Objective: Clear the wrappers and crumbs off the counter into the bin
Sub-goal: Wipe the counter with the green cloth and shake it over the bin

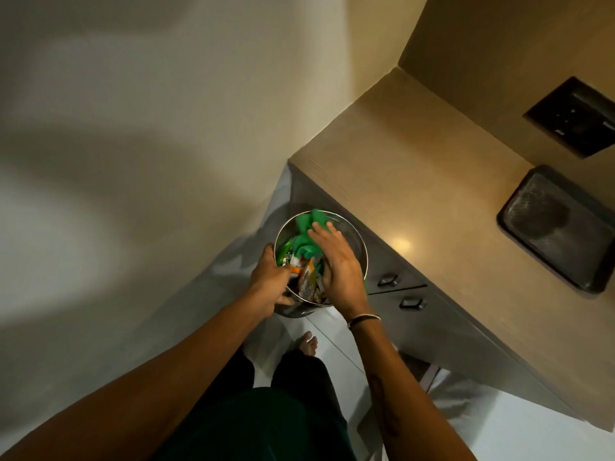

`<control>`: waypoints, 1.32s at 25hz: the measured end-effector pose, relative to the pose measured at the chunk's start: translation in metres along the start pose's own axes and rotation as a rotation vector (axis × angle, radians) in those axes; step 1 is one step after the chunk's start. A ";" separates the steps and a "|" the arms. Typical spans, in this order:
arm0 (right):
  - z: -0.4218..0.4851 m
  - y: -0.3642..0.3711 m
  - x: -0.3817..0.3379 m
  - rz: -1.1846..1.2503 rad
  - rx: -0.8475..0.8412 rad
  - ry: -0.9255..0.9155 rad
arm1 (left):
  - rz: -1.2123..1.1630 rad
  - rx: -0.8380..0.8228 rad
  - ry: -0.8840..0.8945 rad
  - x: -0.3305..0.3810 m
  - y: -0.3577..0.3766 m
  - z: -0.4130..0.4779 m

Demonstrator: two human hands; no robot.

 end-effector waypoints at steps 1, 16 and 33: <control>-0.004 0.012 -0.004 -0.041 -0.026 -0.052 | -0.006 0.008 -0.001 -0.006 -0.007 -0.001; -0.081 0.230 0.105 -0.201 -0.237 0.192 | -0.038 0.023 -0.195 -0.211 -0.077 0.114; 0.028 0.441 0.359 -0.248 -0.252 0.235 | -0.045 -0.174 -0.134 -0.358 0.003 0.455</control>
Point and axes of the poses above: each hand's wrist, its own z-axis towards the middle knuckle, its own y-axis out of the palm, x = y × z, the point moved 6 cm from there along z, towards the middle knuckle, and after that the axes turned 4 degrees about y, right-handed, at the moved point
